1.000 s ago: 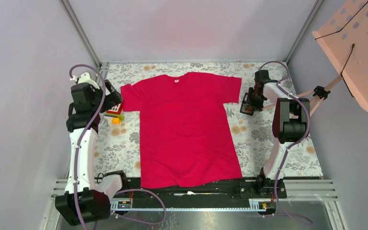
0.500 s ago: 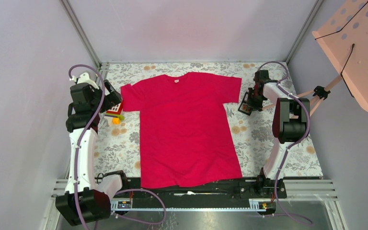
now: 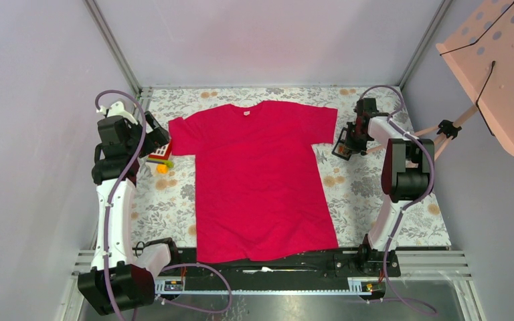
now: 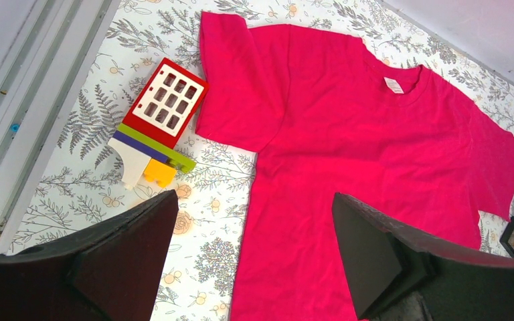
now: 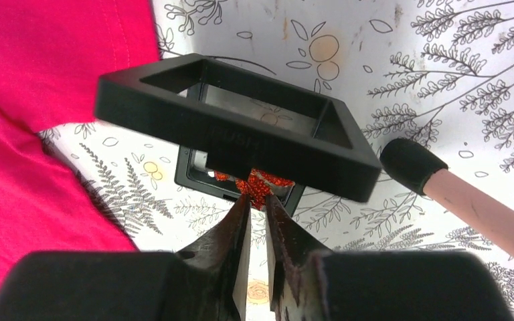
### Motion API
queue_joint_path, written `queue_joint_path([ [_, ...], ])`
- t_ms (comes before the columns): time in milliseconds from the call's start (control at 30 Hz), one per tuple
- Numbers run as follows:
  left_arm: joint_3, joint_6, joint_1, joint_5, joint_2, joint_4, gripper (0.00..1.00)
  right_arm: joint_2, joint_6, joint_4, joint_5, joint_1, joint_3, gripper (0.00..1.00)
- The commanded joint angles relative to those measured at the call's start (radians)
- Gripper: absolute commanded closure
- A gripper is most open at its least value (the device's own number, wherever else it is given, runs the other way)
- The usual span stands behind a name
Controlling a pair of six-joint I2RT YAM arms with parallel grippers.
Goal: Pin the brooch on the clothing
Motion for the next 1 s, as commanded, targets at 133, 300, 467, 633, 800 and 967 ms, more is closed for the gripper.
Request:
queue_joint_path([
  [133,0.014,-0.005,0.009,0.022,-0.011,0.048,0.07,-0.104,-0.004,0.050,-0.046,-0.002,-0.030,0.89],
  [300,0.014,-0.005,0.009,0.022,-0.009,0.048,0.07,-0.114,-0.006,0.053,-0.051,-0.003,-0.037,0.91],
  [467,0.014,-0.005,0.010,0.023,-0.011,0.049,0.07,-0.118,-0.007,0.062,-0.047,-0.002,-0.046,0.91],
  [633,0.013,-0.007,0.011,0.026,-0.008,0.051,0.07,-0.124,-0.008,0.086,-0.067,-0.002,-0.052,0.92],
  [800,0.013,-0.007,0.011,0.028,-0.009,0.051,0.07,-0.175,-0.017,0.148,-0.083,-0.003,-0.098,0.95],
  [967,0.013,-0.010,0.012,0.037,-0.007,0.050,0.07,-0.217,-0.027,0.176,-0.068,-0.002,-0.127,1.00],
])
